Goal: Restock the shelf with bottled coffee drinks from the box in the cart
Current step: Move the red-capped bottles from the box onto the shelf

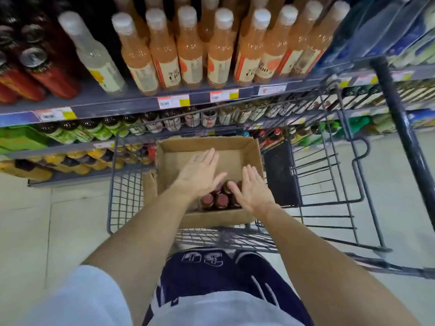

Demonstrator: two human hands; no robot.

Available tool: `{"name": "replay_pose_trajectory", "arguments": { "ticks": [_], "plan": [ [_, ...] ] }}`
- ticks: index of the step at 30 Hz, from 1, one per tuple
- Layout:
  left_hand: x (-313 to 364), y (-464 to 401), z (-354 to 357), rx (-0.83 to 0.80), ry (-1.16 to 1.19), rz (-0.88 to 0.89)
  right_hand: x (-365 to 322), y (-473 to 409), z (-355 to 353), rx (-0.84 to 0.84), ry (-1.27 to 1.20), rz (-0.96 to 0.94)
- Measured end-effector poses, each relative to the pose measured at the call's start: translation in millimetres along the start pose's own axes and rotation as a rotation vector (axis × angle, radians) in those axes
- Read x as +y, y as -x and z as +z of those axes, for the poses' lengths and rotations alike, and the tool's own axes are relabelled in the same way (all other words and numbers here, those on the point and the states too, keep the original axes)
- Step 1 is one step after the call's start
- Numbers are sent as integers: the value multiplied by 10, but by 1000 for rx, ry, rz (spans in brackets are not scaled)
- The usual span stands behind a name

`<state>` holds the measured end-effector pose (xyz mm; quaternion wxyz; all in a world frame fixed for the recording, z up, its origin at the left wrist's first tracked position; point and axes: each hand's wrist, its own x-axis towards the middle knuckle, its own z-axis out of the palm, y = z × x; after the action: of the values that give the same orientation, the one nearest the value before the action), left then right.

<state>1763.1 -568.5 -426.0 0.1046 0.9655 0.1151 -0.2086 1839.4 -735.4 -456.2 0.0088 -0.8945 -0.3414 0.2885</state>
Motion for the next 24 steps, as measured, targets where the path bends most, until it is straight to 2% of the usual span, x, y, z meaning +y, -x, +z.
{"name": "replay_pose_trajectory", "arguments": {
  "ticks": [4, 11, 15, 18, 21, 24],
  "plan": [
    [48, -208, 436, -136, 20, -82, 149, -207, 256, -119, 73, -69],
    [164, -696, 971, -235, 106, -147, 465, -653, 595, -234, 129, -137],
    [108, -902, 1229, -281, 250, -247, 566, -938, 749, -271, 220, -190],
    [117, -981, 1430, -309, 319, -273, 588, -1119, 886, -287, 236, -177],
    [104, -1063, 1593, -412, 393, -348, 549, -1254, 996, -335, 244, -164],
    [84, -1117, 1702, -387, 404, -387, 488, -1307, 1090, -316, 187, -129]
  ]
}}
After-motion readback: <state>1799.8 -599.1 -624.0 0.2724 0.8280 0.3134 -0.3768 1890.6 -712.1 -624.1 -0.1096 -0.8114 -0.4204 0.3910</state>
